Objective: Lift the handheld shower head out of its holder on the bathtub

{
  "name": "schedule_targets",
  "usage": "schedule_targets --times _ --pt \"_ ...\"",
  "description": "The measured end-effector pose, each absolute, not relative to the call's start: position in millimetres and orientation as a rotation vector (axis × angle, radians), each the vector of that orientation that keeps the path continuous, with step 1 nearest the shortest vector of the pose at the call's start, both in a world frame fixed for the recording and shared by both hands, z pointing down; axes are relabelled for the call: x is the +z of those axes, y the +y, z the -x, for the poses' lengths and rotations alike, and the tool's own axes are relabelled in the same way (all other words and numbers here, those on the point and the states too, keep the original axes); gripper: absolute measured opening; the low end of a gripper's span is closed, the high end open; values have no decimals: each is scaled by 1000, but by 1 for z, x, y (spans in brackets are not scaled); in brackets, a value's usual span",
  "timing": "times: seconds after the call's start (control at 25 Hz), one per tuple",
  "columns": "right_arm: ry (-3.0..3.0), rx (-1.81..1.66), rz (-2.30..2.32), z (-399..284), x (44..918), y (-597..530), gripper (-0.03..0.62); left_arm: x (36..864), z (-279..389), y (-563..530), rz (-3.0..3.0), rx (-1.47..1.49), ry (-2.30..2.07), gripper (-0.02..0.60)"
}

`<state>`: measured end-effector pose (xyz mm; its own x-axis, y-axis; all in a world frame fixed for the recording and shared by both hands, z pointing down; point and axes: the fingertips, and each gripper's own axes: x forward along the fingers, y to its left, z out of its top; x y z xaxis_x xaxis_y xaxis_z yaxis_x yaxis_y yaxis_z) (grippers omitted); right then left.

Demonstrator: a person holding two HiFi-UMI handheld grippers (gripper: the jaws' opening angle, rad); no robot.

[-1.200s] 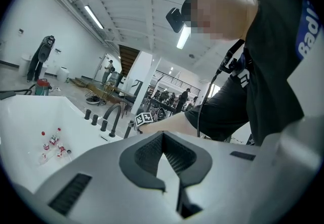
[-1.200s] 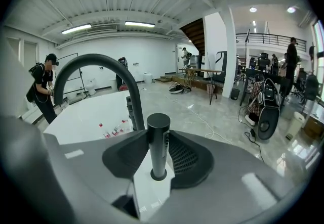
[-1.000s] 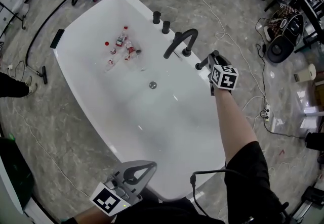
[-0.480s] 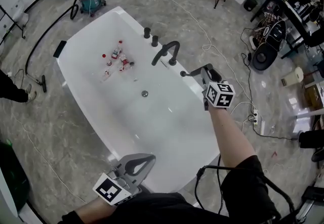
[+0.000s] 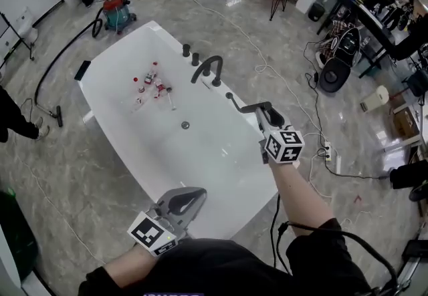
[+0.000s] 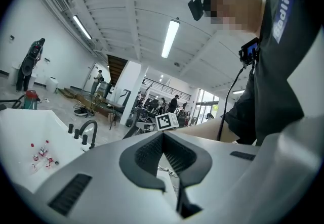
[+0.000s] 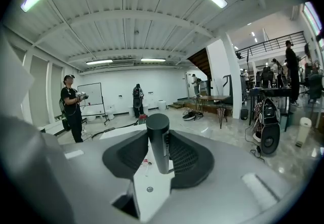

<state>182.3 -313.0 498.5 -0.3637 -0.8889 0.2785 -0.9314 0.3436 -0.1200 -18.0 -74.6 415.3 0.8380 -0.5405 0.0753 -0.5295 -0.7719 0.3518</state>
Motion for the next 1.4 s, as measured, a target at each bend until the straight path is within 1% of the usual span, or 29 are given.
schedule_targets --times 0.36,0.72,1.04,1.4 --pt "-2509 394 -1588 -165 466 -200 123 399 6 -35 -2660 -45 -781 0" --pt "-2578 468 -1575 -163 454 -102 123 388 -30 -18 -2698 -48 -700 0" --pt "-2624 474 -1603 -160 442 -52 124 384 -47 -14 -2730 -23 -621 0" --pt "-2692 338 -1584 -149 411 -13 124 383 -53 -10 -2757 1 -566 0"
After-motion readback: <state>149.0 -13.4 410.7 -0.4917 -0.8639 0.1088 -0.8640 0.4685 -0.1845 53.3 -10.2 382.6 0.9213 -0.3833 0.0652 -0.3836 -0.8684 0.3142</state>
